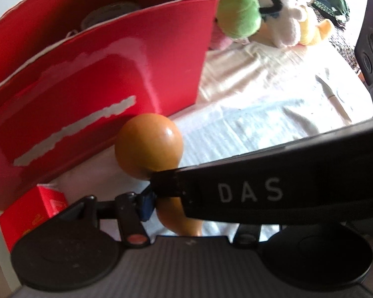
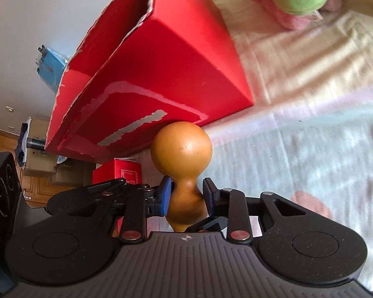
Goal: Organize objects
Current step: 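Lift the gourd toy with the right tool and carry it over the box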
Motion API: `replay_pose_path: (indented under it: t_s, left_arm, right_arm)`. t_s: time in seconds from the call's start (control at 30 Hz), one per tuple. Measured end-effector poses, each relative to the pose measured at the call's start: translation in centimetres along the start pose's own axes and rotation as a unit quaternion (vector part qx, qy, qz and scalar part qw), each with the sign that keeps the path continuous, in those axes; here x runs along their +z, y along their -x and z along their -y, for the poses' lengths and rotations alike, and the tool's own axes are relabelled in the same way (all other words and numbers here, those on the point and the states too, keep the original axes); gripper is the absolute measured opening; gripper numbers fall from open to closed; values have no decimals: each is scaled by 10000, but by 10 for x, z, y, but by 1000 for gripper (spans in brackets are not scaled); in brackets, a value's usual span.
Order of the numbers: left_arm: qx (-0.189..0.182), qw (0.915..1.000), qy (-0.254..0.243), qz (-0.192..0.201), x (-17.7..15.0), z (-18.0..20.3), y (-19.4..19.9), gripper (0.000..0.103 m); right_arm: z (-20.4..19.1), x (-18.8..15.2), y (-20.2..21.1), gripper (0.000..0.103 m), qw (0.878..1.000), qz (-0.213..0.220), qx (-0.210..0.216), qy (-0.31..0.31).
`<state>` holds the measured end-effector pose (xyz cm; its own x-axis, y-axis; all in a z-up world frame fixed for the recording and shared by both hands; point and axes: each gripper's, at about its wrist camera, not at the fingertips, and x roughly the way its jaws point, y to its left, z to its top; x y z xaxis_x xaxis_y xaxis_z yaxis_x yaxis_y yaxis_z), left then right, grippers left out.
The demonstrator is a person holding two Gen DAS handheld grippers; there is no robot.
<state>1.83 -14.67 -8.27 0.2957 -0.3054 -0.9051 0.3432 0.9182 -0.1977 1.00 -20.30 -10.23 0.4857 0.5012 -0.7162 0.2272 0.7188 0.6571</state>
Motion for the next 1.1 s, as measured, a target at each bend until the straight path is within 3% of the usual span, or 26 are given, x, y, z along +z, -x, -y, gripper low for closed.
replay_pose_path:
  t_s: [0.5, 0.87, 1.1]
  left_arm:
    - [-181, 9930, -1151, 172, 24, 62, 17, 54]
    - [-229, 9744, -1967, 1067, 50, 103, 63, 54]
    - [70, 9651, -1925, 1774, 75, 88, 104, 55]
  right_arm:
    - [23, -3, 53, 30, 9977, 506, 87, -453]
    - [14, 1, 112, 30, 9882, 1491, 65, -331]
    - [-20, 30, 124, 30, 9778, 2056, 266, 300]
